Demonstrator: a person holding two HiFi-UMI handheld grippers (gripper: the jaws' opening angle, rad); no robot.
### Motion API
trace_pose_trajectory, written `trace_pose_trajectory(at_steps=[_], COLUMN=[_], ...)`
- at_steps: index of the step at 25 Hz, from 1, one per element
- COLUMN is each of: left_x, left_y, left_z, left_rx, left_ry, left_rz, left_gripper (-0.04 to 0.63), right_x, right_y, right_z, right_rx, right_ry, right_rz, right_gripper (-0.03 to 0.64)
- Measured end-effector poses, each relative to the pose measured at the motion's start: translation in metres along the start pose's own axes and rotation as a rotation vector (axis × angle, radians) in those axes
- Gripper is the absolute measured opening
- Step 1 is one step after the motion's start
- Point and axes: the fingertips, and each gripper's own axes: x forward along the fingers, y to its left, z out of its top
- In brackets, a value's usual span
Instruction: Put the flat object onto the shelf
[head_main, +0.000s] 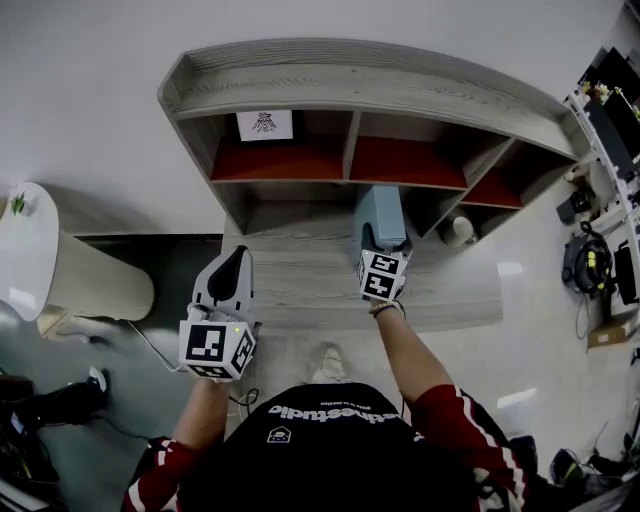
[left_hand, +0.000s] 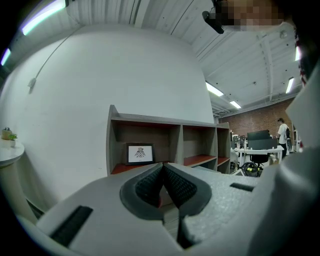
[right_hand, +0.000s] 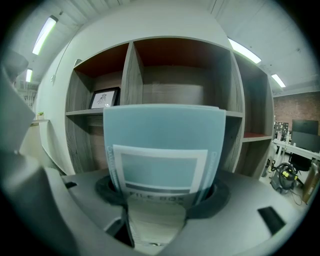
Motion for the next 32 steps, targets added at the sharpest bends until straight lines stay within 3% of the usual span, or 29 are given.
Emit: trace_pose_trajectory(at_steps=[14,32], left_x=[-0.019,-0.087], left_y=[-0.002,-0.008], left_z=[-0.006,0.001], left_rx=[-0.003,-0.012], left_ry=[0.007,-0.04], left_rz=[-0.002,-0.025], left_gripper=[0.006,0.006], right_x=[-0.008,-0.087], right_y=[0.007,0.002], right_z=[-0.009,-0.011], right_rx=[-0.028,-0.01], right_ry=[0.024,-0.001], right_rz=[0.066,0.015], right_gripper=[0.353,0.346])
